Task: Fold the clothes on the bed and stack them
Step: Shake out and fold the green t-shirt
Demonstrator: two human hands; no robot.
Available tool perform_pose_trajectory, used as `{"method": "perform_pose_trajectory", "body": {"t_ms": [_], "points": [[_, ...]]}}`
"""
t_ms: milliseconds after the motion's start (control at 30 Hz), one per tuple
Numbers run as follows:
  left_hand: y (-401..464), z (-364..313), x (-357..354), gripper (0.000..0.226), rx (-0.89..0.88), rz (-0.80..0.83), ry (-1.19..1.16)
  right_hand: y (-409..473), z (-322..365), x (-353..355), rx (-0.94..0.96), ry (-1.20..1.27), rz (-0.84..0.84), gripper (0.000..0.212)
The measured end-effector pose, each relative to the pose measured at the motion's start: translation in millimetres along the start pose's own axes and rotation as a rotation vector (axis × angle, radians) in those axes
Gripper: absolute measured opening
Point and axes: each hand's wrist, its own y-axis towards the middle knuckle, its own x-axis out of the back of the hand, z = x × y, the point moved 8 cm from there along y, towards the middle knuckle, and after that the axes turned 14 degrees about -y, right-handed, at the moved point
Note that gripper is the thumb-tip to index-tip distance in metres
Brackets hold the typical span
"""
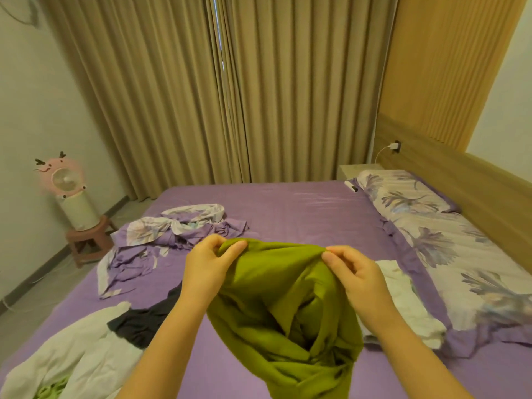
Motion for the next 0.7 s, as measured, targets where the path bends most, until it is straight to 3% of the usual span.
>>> {"method": "perform_pose_trajectory", "body": {"t_ms": [67,133,200,267,300,400,533,700], "points": [[-7.2,18.4,-2.9,0.034,0.030,0.025,0.089,9.8,7.8,2.1,-0.013,0.060,0.009,0.018],[-23.1,14.3,-12.6,0.031,-0.072,0.062,0.017,13.8,17.3,-5.0,0.006,0.095,0.056,0.025],[-48.2,-4.8,-39.0,0.039,-0.139,0.247,-0.123,12.4,26.7,-19.9,0.049,0.048,0.133,0.027],[-71.3,-16.4,-73.2,0.052,-0.085,0.482,-0.241,11.4,28.1,-29.4,0.061,-0.003,0.151,0.023],[-76.8,-19.0,-85.0,0.056,-0.062,0.523,-0.299,12.6,25.4,-29.0,0.051,-0.019,0.129,0.021],[-71.0,-18.7,-93.6,0.046,-0.030,0.418,-0.401,16.9,7.9,-15.7,-0.047,-0.035,0.024,0.020],[-64.0,-31.7,-100.5,0.028,-0.144,0.400,-0.303,6.0,-12.9,1.4,-0.151,0.048,-0.062,0.018],[-53.9,-52.9,-111.1,0.041,-0.264,0.490,-0.247,-30.1,-32.3,-8.9,-0.234,0.292,0.051,0.029]]}}
